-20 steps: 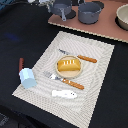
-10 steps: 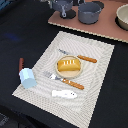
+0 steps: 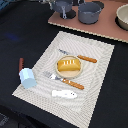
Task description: Interact with the objects in diverse but meaningful ways.
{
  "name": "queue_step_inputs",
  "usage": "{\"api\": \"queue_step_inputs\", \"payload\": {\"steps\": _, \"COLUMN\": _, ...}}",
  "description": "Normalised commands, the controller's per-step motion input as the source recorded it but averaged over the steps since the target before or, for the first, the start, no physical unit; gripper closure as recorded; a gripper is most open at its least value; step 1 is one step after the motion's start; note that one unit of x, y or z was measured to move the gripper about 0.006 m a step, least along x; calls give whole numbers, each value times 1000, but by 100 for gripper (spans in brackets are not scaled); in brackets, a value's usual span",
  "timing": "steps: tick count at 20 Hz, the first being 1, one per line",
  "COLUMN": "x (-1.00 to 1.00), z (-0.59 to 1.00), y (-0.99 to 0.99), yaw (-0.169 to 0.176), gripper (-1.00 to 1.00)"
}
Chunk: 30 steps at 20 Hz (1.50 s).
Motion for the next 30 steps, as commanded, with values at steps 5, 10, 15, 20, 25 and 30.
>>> {"api": "queue_step_inputs", "payload": {"steps": 5, "x": 321, "z": -78, "y": 469, "yaw": 0, "gripper": 100}}
{"api": "queue_step_inputs", "payload": {"steps": 10, "x": 347, "z": -87, "y": 393, "yaw": -2, "gripper": 100}}
{"api": "queue_step_inputs", "payload": {"steps": 15, "x": 381, "z": -96, "y": 315, "yaw": -10, "gripper": 100}}
{"api": "queue_step_inputs", "payload": {"steps": 20, "x": 319, "z": -121, "y": 239, "yaw": -9, "gripper": 100}}
{"api": "queue_step_inputs", "payload": {"steps": 25, "x": 127, "z": -137, "y": 159, "yaw": -2, "gripper": 100}}
{"api": "queue_step_inputs", "payload": {"steps": 30, "x": 45, "z": -131, "y": 198, "yaw": 0, "gripper": -100}}
